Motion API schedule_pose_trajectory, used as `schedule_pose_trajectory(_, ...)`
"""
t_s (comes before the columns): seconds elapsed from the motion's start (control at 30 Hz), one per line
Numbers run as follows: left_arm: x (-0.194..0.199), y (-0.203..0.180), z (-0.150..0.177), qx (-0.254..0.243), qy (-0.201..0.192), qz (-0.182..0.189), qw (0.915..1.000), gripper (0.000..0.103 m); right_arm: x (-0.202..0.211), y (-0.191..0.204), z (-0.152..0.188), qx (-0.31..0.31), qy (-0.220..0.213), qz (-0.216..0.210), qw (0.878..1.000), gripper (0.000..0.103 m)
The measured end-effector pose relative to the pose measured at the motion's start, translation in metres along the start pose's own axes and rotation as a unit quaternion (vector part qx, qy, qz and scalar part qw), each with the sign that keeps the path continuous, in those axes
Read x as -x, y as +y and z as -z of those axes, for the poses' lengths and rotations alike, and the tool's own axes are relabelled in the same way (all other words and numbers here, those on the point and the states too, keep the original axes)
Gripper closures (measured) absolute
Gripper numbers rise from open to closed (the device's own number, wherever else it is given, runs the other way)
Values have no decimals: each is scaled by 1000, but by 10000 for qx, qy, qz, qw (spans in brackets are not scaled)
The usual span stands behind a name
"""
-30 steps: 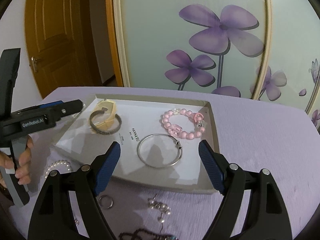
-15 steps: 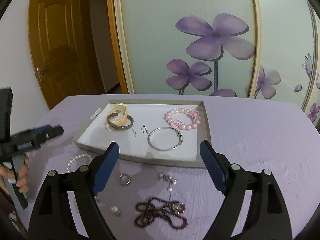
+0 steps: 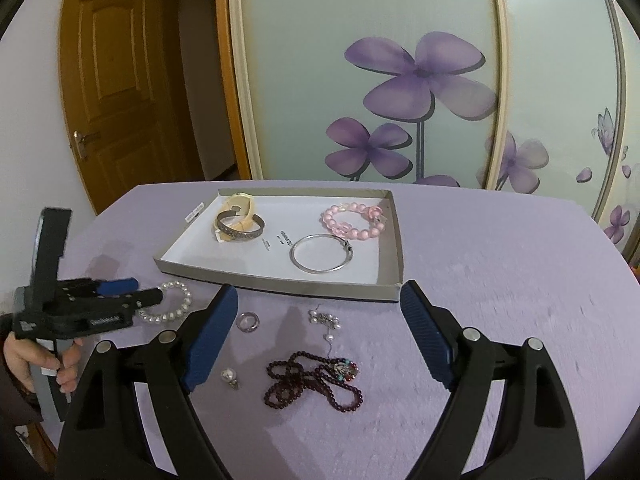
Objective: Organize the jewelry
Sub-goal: 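Close the left tool on the pearl bracelet while the right tool grasps the dark red bead necklace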
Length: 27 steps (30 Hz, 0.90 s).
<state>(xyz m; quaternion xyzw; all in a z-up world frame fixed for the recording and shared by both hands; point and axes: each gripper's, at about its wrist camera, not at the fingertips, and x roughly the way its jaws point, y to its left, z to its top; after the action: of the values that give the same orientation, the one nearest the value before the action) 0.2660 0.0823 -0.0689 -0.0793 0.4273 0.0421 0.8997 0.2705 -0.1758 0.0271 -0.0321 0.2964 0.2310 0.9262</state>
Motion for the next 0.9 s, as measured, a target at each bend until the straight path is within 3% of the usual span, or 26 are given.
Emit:
schedule_pose_trajectory(0.13, -3, -6, -3, -172, -17, -95, 9998, 69, -2, -4, 3, -47, 44, 6, 10000, 18)
schedule_pose_trajectory(0.2, -5, -8, -5, -234, -5, -145, 9996, 91, -3, -5, 5, -70, 67, 12, 10000, 18)
schedule_pose_trajectory(0.23, -5, -9, -5, -273, 4, -149, 9995, 93, -3, -6, 6, -83, 82, 20, 9999, 18)
schedule_pose_trajectory(0.43, 3, -4, -3, -190, -86, 13, 9998, 94, -5, -12, 17, -146, 297, 32, 9994, 18)
schedule_pose_trajectory(0.9, 93, -3, -32, -35, -1224, 679, 9902, 94, -29, 11, 46, 232, 1133, 57, 9933, 18)
